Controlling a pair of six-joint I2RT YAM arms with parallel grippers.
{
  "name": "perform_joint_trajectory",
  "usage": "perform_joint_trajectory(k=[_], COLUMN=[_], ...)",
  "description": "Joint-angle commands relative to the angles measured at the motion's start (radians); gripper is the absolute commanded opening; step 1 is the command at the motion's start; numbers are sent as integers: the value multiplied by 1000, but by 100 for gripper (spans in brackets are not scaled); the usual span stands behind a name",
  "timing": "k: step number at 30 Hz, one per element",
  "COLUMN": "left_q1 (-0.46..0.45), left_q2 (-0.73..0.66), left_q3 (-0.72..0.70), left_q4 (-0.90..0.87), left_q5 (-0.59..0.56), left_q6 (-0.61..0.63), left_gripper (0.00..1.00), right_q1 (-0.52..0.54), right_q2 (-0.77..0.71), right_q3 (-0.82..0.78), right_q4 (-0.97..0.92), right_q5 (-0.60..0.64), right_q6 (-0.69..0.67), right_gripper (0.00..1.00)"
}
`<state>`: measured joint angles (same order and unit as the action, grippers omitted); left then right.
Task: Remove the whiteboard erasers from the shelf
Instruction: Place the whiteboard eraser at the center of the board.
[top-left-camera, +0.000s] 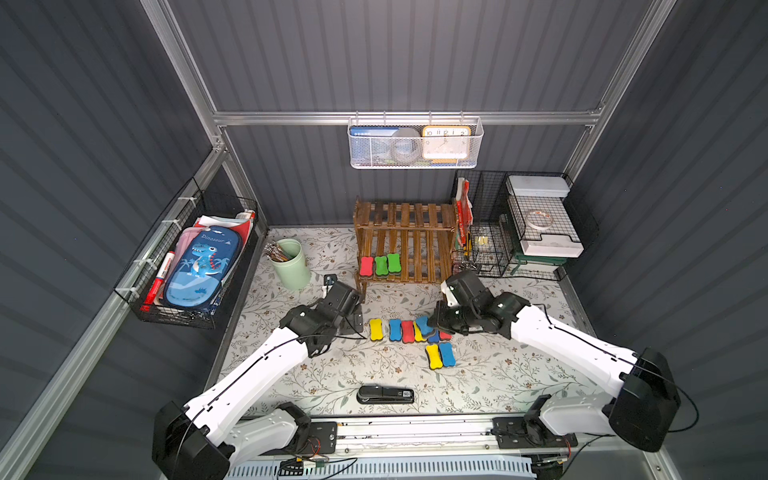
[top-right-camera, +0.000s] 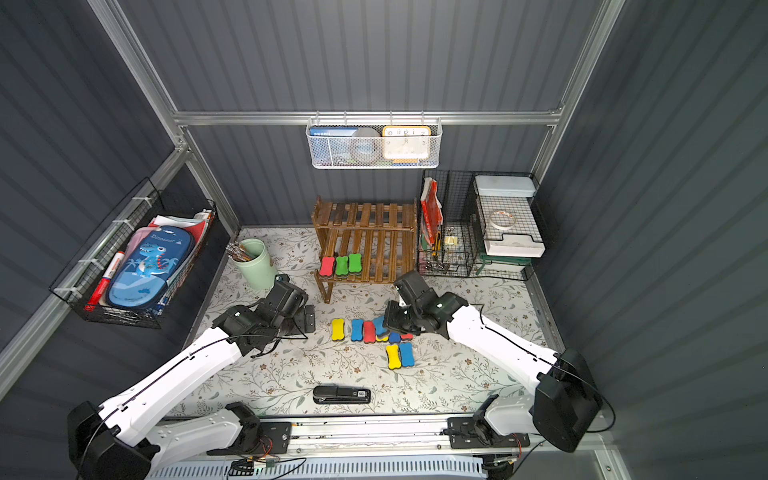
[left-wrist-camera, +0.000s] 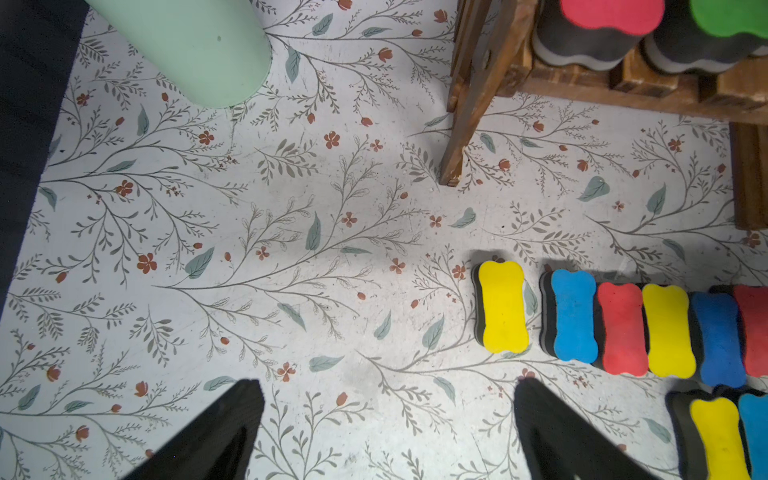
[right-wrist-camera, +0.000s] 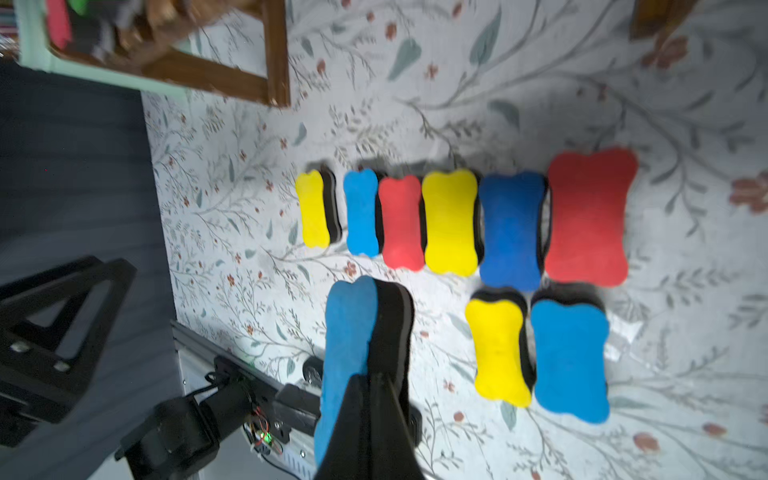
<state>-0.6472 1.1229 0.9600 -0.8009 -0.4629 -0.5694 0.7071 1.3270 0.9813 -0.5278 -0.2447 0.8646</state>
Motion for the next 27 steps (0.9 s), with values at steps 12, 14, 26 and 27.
perform_joint_trajectory(k=[12, 14, 26, 27], left_q1=[4, 4, 5, 5], left_q2=[8, 6, 2, 4], left_q3=[32, 30, 25, 25], left_q4=[-19, -25, -37, -38], left_q5=[23, 20, 3, 2], left_q6=[9, 5, 2, 4], left_gripper=[99, 99, 99, 99], right_q1=[40, 39, 35, 34], right_q2=[125, 141, 244, 259], right_q3=[-67, -59, 1, 6], right_q4=[9, 4, 37, 50], right_q5=[-82, -72, 14, 8], right_q6=[201, 202, 165, 163], right_gripper=[0, 0, 0, 0])
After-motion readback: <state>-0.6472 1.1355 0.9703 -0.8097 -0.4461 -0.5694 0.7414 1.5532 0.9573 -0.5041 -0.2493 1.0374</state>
